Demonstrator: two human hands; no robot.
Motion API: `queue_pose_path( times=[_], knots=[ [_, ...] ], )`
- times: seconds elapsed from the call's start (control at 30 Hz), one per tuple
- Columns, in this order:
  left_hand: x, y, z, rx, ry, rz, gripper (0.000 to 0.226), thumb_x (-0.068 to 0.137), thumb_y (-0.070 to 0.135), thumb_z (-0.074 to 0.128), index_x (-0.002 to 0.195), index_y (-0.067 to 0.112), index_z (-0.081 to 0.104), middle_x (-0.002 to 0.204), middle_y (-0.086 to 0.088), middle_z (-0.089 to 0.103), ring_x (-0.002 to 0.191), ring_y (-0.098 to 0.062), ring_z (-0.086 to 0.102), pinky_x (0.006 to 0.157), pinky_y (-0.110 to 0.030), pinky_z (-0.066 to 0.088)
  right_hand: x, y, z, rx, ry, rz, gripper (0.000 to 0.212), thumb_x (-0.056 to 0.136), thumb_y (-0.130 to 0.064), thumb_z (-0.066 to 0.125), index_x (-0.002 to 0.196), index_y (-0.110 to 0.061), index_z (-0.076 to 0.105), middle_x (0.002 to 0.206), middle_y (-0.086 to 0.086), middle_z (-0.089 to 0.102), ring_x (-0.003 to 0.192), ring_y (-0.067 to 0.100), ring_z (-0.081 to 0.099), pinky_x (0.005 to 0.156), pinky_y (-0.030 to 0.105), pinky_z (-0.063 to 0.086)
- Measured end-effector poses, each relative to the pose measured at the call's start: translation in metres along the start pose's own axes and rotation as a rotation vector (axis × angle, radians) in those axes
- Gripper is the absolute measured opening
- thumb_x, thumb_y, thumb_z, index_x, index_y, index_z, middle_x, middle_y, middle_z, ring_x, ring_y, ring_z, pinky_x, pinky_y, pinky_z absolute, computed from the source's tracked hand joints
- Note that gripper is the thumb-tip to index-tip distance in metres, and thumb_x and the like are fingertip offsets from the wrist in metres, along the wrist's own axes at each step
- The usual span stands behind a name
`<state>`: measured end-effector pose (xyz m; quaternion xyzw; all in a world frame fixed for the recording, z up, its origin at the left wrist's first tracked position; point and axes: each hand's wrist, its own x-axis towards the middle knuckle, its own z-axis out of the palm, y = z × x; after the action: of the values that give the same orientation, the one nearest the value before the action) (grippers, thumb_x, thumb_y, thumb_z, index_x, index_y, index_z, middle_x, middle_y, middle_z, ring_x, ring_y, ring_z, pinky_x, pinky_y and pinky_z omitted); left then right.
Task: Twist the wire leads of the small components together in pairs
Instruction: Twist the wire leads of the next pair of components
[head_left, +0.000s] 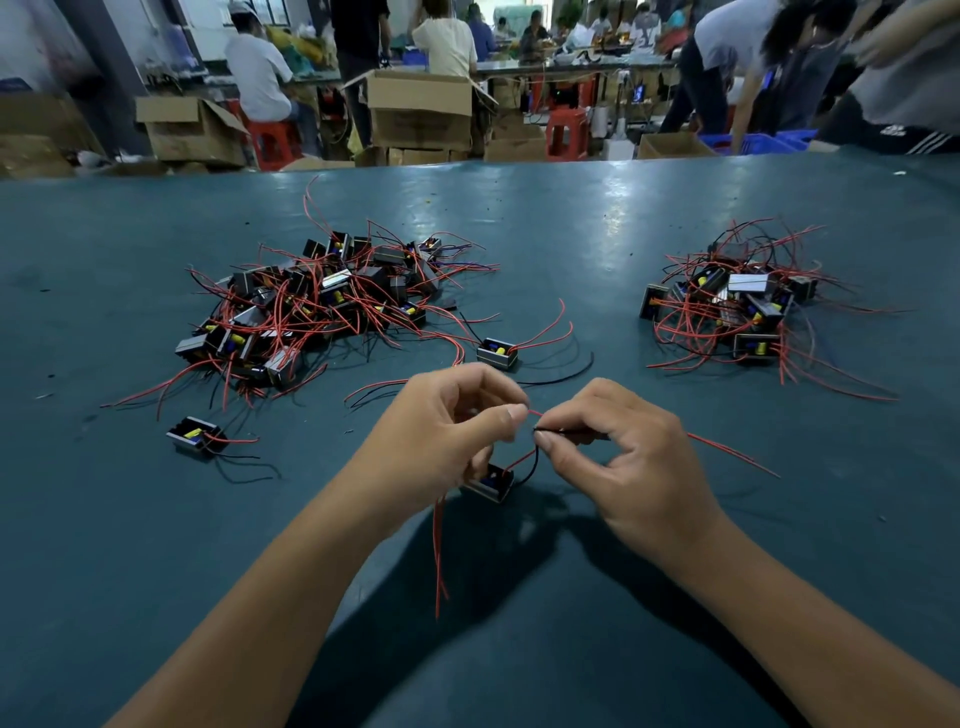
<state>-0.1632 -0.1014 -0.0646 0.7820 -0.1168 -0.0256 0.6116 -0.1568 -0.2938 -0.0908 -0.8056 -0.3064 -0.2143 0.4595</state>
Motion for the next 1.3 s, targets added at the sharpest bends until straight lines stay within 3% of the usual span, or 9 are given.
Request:
queue_pose_path(
  times=[0.17,0.23,0.37,0.53,0.77,1.0,1.1,1.2,1.3],
  knots=[
    [0.002,-0.003,-0.007,0.255,-0.017,0.302,0.007,0.087,0.017,0.076,0.093,0.022,0.077,0.084,0.009,0.067,0.068,-0.012,0.056,0.058,-0.025,0.042,0.000,0.000,-0.001,0.131,0.008,0.071,0.004,0.084,-0.011,0.070,0.085,-0.015,0.072,0.077,-0.004,0.060,0.076,0.013,0.060,0.071,0.019,0.047],
    [0.002,-0.003,-0.009,0.322,-0.005,0.369,0.008,0.085,0.019,0.077,0.093,0.021,0.078,0.088,0.006,0.066,0.069,-0.015,0.055,0.058,-0.030,0.041,0.000,0.000,-0.001,0.158,0.004,0.090,0.004,0.084,-0.012,0.070,0.085,-0.015,0.072,0.077,-0.004,0.060,0.076,0.014,0.061,0.071,0.019,0.047],
    [0.003,-0.002,-0.006,0.394,0.037,0.498,0.011,0.082,0.020,0.076,0.089,0.012,0.079,0.086,0.004,0.064,0.070,-0.004,0.054,0.064,-0.013,0.038,-0.001,0.001,-0.001,0.165,-0.024,0.088,0.004,0.085,-0.010,0.072,0.086,-0.014,0.073,0.078,-0.003,0.061,0.076,0.016,0.061,0.071,0.021,0.047],
    [0.002,0.000,-0.006,0.503,0.056,0.556,0.011,0.086,0.021,0.073,0.088,0.010,0.076,0.083,0.000,0.060,0.068,-0.009,0.050,0.064,-0.019,0.039,0.000,0.000,-0.002,0.160,-0.019,0.065,0.003,0.085,-0.010,0.072,0.086,-0.013,0.073,0.077,-0.002,0.060,0.075,0.016,0.060,0.070,0.022,0.047],
    [-0.003,0.002,0.003,0.463,0.078,0.343,0.014,0.090,0.026,0.068,0.079,0.020,0.067,0.069,0.013,0.053,0.061,-0.006,0.047,0.059,-0.013,0.033,0.000,-0.003,-0.001,-0.066,0.052,-0.080,0.004,0.084,-0.012,0.069,0.083,-0.011,0.073,0.075,-0.006,0.056,0.073,0.019,0.055,0.067,0.044,0.047],
    [-0.001,0.005,0.019,-0.320,0.013,-0.291,0.028,0.089,0.015,0.062,0.062,0.017,0.069,0.052,0.005,0.037,0.042,-0.009,0.022,0.041,-0.019,0.019,-0.001,-0.004,0.001,-0.184,0.103,-0.157,0.007,0.086,-0.013,0.069,0.081,-0.009,0.072,0.074,-0.002,0.057,0.071,0.021,0.054,0.065,0.043,0.044],
    [-0.001,0.003,0.012,-0.094,0.076,-0.058,0.023,0.093,0.015,0.064,0.070,0.017,0.070,0.051,0.013,0.046,0.044,-0.006,0.032,0.045,-0.020,0.027,0.000,-0.002,0.000,-0.059,0.086,-0.049,0.006,0.084,-0.013,0.070,0.081,-0.009,0.072,0.074,-0.001,0.058,0.072,0.021,0.057,0.067,0.041,0.048],
    [0.001,0.001,0.000,0.298,0.104,0.313,0.012,0.088,0.011,0.074,0.090,0.023,0.074,0.074,0.015,0.059,0.056,-0.004,0.042,0.056,-0.014,0.034,-0.001,-0.001,-0.001,0.029,0.061,0.025,0.004,0.084,-0.013,0.069,0.082,-0.010,0.072,0.075,-0.002,0.059,0.074,0.015,0.059,0.069,0.027,0.049],
    [0.002,-0.001,-0.004,0.475,0.096,0.500,0.010,0.085,0.017,0.079,0.094,0.020,0.077,0.087,0.007,0.059,0.058,-0.015,0.042,0.056,-0.021,0.035,-0.001,0.000,-0.002,0.066,0.041,0.057,0.003,0.084,-0.013,0.068,0.083,-0.014,0.071,0.076,-0.004,0.060,0.076,0.013,0.060,0.071,0.017,0.045]
  ],
)
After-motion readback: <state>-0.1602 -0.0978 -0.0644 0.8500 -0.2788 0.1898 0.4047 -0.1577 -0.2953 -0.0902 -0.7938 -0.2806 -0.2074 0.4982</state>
